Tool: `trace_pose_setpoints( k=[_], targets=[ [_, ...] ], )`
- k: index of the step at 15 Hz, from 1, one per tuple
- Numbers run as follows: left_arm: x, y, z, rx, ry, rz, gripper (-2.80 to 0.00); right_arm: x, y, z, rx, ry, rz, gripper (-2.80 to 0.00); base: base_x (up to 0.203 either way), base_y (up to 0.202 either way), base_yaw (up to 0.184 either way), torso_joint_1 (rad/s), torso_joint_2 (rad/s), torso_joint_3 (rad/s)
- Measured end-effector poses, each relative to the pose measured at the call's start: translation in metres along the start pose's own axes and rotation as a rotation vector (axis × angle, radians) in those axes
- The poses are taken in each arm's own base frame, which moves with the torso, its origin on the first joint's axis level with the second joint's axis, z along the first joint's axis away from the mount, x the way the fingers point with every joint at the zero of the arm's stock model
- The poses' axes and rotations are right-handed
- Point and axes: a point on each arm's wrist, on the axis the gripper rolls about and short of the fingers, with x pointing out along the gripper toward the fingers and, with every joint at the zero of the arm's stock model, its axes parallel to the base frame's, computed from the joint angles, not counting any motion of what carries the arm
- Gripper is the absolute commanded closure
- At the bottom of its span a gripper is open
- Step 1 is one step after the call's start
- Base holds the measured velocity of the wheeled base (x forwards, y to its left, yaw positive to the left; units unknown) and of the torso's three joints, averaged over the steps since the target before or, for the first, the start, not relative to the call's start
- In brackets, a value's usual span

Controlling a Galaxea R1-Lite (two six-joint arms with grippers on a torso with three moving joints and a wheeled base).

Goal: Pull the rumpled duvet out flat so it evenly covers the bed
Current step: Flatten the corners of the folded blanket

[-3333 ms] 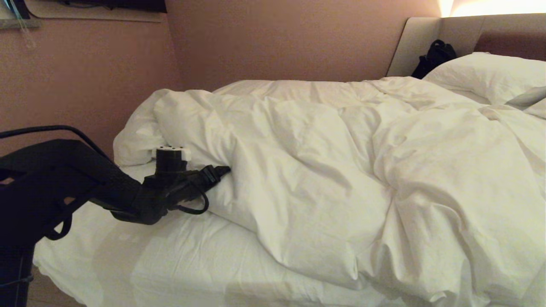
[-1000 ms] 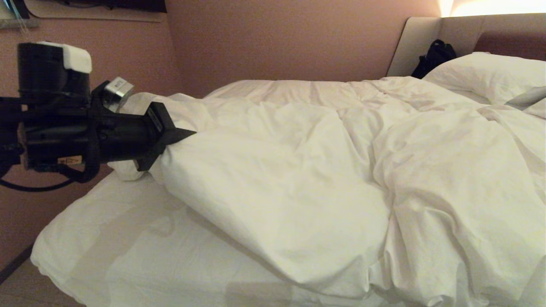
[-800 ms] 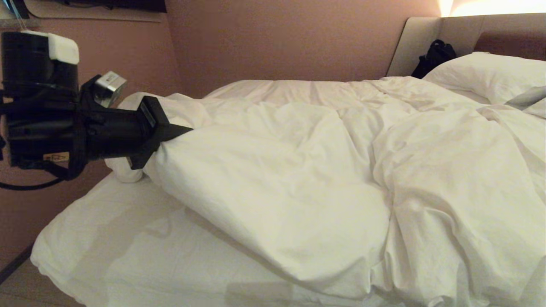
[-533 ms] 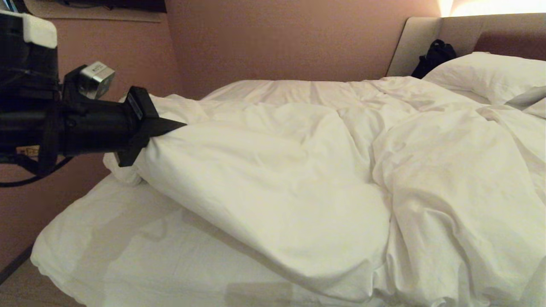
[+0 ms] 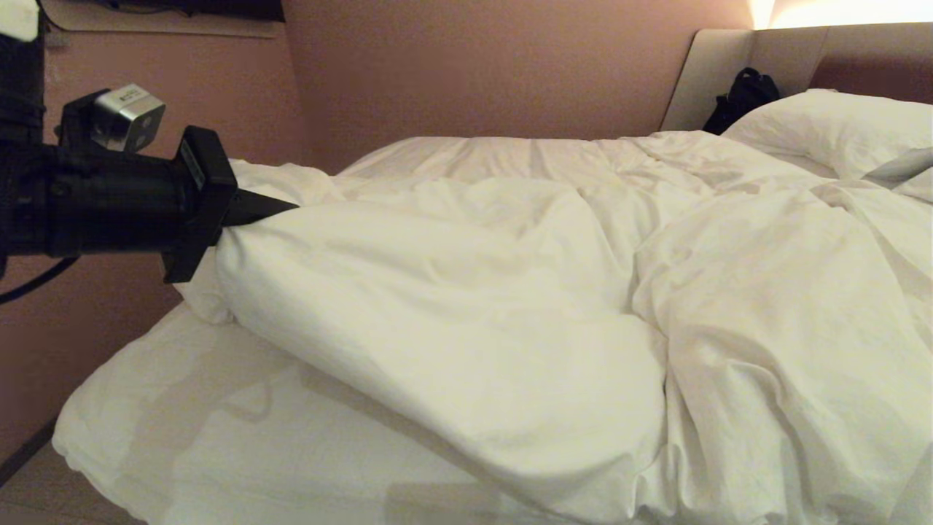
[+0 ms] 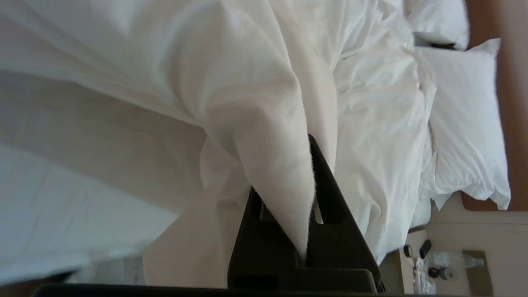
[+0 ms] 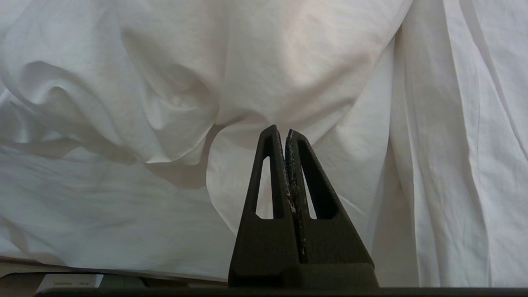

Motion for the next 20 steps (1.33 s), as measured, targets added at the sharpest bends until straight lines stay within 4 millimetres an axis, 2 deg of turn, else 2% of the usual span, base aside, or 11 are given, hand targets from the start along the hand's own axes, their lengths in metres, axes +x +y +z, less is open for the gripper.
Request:
trace_pose_setpoints(
  k=[8,13,14,20],
  targets=[
    [-0.025,-0.013,-0.001,-0.054,0.086,0.083,0.00,0.000,0.000,0.000,0.000,0.000,0.000,0.00,0.000,0.000,0.000,0.000,0.00,0.000],
    [-0.022,-0.013,0.000,-0.065,0.095,0.091,0.00,0.000,0.000,0.000,0.000,0.000,0.000,0.00,0.000,0.000,0.000,0.000,0.00,0.000],
    [-0.021,-0.013,0.000,-0.066,0.098,0.094,-2.80,0.000,0.000,0.000,0.000,0.000,0.000,0.00,0.000,0.000,0.000,0.000,0.00,0.000],
    [-0.014,-0.010,0.003,-0.060,0.092,0.108,-2.80,0.000,0.000,0.000,0.000,0.000,0.000,0.00,0.000,0.000,0.000,0.000,0.00,0.000]
  ],
)
